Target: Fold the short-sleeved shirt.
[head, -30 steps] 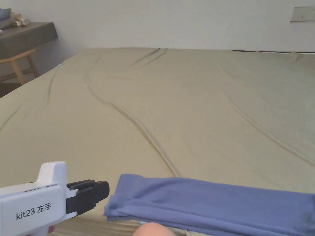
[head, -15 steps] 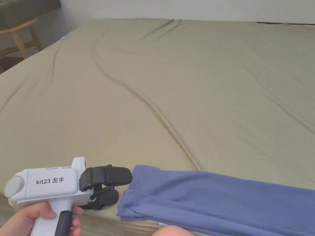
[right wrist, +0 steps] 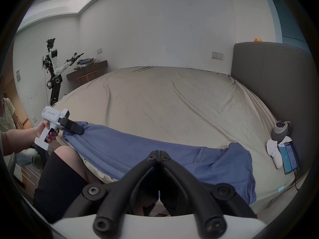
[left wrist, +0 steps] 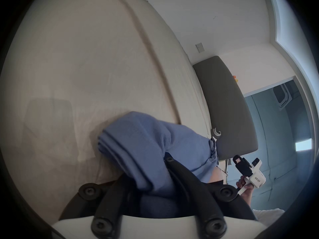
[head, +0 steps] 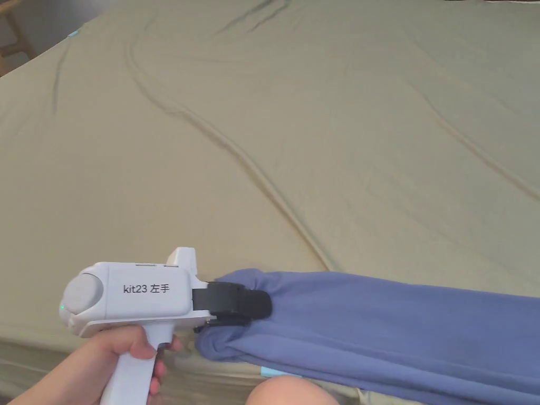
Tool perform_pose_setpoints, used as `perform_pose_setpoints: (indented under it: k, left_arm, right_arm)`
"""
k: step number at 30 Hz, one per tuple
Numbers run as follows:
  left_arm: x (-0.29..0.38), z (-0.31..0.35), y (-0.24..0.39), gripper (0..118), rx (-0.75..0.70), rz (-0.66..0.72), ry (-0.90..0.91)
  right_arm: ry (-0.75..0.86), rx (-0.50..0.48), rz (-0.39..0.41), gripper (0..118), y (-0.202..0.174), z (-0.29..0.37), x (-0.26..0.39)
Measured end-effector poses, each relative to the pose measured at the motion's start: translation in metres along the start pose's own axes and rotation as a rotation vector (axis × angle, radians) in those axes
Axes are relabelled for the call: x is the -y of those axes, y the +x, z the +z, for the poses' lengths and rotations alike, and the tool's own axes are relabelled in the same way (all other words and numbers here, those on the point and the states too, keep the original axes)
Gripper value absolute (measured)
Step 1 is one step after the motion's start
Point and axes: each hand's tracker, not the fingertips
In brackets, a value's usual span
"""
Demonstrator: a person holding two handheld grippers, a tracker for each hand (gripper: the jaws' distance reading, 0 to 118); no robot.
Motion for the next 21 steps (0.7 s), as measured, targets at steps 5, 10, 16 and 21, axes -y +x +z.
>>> perform_pose_setpoints:
  k: [5,10,16,21]
  left_arm:
    - [-0.012,0.030,0.050,5,-0.004,-0.051,0.031]
    - [-0.034,0.071,0.082,5,-0.146,-0.147,0.053]
    - [-0.070,0.118,0.046,5,-0.487,-0.110,0.027]
    - [-0.068,0.111,0.096,5,-0.605,-0.179,0.055]
  right_arm:
    - [0.002,0.003,-0.007,0,0.003,-0.001,-0.001]
    - [0.025,-0.034,0.012,0,0.000,0.008,-0.005]
    - [0.069,-0.068,0.023,0,0.002,0.024,-0.007]
    - [0.093,-0.097,0.019,0,0.003,0.033,-0.006]
